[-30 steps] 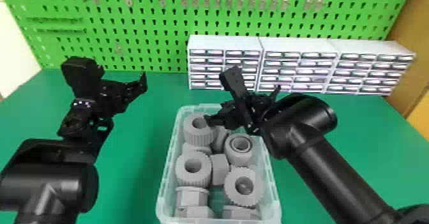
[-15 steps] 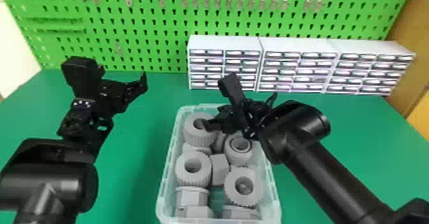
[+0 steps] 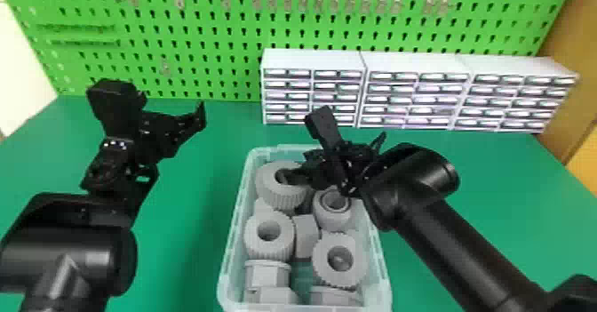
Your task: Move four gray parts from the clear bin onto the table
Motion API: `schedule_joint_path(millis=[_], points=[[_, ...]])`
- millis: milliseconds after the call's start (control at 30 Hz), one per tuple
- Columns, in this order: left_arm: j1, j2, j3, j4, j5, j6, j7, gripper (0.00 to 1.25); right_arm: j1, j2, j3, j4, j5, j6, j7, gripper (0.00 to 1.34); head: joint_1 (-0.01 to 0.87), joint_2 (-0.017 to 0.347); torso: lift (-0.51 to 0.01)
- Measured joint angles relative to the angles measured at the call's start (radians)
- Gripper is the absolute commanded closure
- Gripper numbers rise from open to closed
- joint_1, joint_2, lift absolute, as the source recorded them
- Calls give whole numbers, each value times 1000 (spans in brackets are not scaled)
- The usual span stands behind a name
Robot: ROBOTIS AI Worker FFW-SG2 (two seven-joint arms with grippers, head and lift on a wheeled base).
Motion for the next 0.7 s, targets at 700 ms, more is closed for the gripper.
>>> schedule_joint_path(millis=[700], points=[[0, 0, -2, 0, 0, 0, -4, 124, 12, 0, 7, -24, 9, 3, -2, 1061, 678, 34, -50]])
